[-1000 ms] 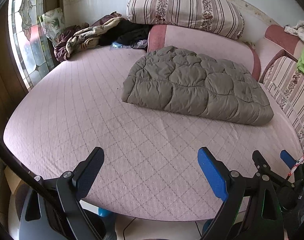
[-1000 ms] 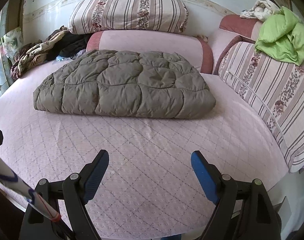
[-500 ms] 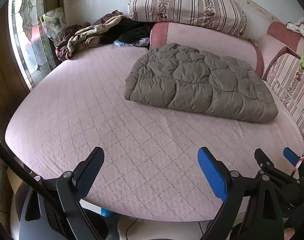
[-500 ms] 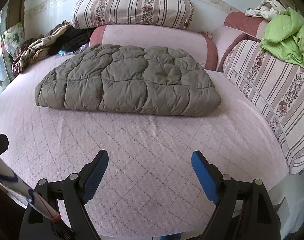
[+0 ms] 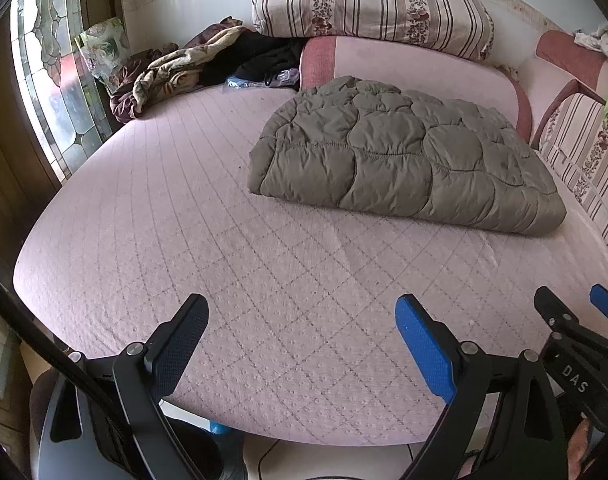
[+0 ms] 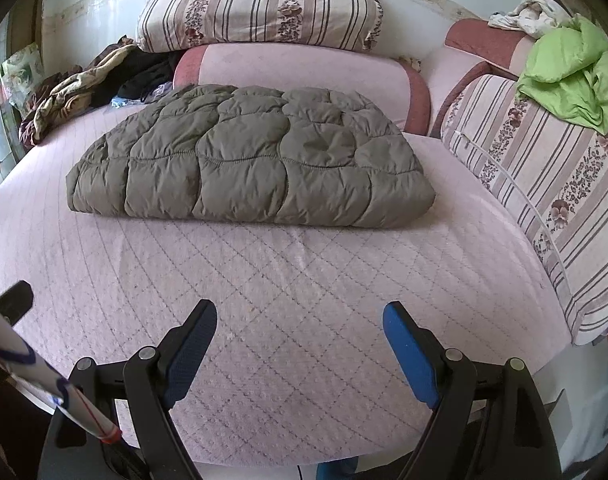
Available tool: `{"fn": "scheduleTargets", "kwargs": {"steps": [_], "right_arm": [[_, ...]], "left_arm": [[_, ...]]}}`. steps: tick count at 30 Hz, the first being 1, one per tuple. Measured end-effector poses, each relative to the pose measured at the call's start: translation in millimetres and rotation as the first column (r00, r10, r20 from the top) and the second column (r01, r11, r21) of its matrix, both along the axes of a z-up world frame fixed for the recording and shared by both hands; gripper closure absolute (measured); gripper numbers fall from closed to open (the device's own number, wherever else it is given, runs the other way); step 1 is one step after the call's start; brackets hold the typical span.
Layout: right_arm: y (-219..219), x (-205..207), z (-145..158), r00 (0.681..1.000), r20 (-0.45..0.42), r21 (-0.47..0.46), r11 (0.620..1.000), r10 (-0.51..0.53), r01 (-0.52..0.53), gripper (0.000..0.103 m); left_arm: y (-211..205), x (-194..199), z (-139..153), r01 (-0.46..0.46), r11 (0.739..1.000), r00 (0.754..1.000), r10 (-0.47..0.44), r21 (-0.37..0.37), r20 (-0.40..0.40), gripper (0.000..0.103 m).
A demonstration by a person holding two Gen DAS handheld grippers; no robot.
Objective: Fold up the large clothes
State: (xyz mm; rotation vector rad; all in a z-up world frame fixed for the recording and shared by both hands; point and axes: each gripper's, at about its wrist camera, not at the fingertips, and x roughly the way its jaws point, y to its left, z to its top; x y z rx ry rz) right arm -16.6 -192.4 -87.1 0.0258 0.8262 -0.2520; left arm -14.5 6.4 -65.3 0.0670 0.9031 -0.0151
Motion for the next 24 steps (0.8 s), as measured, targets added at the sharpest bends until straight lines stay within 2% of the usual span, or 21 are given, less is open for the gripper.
{"fn": "scheduleTargets", "kwargs": {"steps": [24], "right_arm": [[1.8,4.8,-8.9,0.999,-0.041,0.002,1.000,0.001,-0.001,0.014]], "left_arm": [[0.3,6.3,-8.9,0.019,1.000,0.999,-0.019,-0.011,-0.033,0.009]]}}
